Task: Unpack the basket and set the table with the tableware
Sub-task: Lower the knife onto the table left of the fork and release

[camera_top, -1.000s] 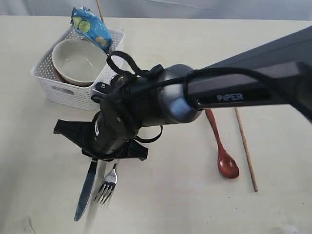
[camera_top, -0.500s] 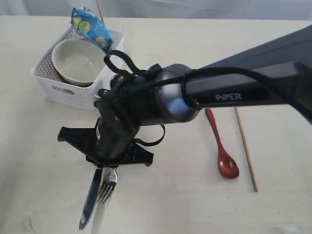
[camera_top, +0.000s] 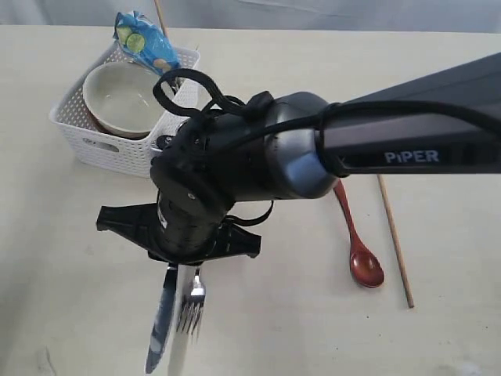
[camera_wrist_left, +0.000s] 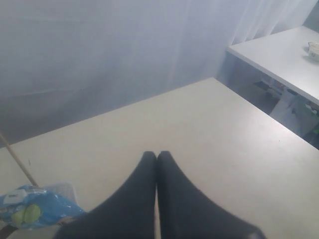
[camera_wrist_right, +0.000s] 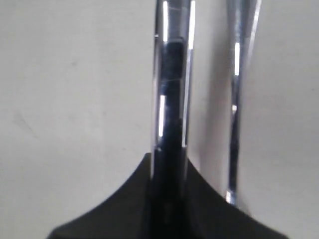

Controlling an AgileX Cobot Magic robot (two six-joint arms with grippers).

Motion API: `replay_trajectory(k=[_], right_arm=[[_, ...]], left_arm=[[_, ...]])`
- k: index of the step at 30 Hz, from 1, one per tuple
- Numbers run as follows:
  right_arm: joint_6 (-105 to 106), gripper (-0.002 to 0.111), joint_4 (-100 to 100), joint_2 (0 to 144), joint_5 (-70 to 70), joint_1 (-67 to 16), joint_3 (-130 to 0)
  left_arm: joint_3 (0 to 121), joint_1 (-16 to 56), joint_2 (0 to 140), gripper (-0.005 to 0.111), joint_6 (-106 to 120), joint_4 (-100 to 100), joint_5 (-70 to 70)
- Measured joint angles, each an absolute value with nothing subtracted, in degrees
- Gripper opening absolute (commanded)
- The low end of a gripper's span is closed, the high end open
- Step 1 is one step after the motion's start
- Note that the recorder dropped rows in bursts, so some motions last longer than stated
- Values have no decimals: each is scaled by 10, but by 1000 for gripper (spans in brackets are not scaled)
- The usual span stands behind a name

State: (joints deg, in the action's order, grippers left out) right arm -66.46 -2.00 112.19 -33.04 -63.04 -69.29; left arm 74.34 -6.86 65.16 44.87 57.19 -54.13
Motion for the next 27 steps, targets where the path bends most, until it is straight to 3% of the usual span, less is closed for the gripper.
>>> replay_trajectory(k=[7, 27], right_arm=[[-699, 0, -23, 1133, -253, -625, -693], [-672, 0, -24, 1143, -272, -603, -693]], left_arm=[[743, -69, 652, 0, 448, 572, -541], [743, -69, 652, 0, 446, 572, -541]])
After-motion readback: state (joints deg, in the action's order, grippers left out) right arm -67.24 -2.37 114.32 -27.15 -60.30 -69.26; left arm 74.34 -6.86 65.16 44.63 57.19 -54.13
